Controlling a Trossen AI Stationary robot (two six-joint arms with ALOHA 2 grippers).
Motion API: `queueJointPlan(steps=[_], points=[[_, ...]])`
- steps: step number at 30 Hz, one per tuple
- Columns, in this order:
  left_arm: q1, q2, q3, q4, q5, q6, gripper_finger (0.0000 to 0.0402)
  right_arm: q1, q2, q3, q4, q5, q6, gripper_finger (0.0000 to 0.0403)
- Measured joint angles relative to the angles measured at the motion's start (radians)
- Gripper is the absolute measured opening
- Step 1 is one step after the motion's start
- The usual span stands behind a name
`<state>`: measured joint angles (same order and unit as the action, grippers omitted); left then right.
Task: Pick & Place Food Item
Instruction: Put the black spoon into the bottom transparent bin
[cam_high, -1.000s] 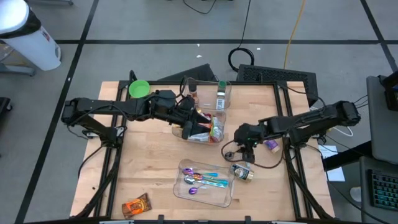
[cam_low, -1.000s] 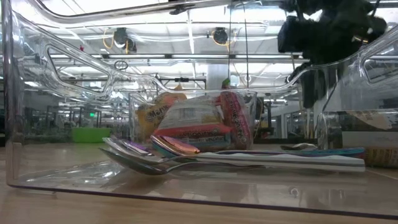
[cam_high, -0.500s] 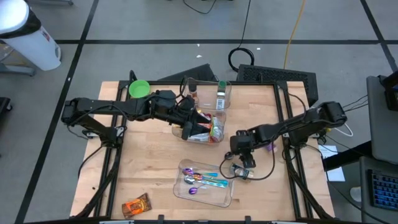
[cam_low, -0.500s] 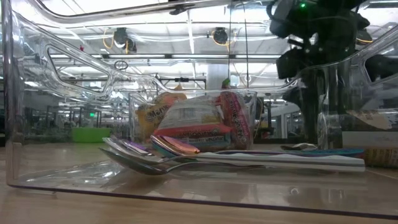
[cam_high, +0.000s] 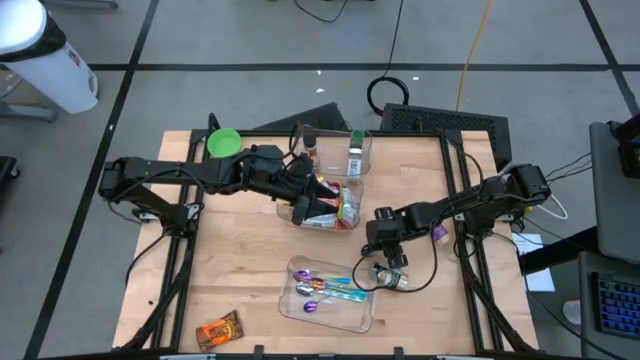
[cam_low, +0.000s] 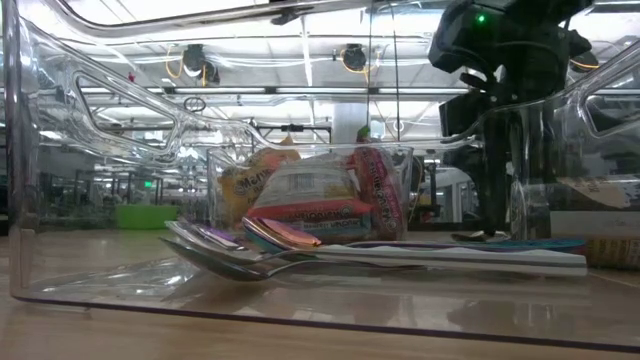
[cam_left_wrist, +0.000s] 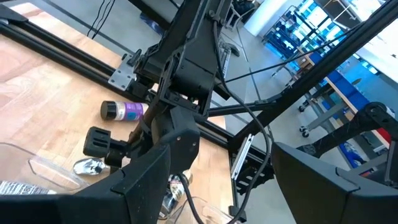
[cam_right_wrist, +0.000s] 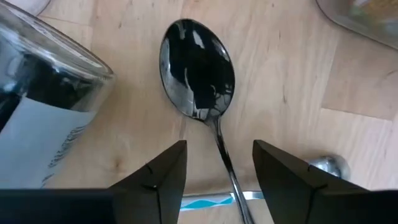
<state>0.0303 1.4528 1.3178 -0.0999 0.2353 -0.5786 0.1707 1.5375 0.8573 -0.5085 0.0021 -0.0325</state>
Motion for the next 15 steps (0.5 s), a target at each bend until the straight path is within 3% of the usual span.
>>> queueJointPlan(steps=[15], points=[[0.0,0.0,0.0,-0.017,-0.001,0.0,0.028,-0.001,-0.002,-0.061,0.032,-0.004,0.021,0.0112]])
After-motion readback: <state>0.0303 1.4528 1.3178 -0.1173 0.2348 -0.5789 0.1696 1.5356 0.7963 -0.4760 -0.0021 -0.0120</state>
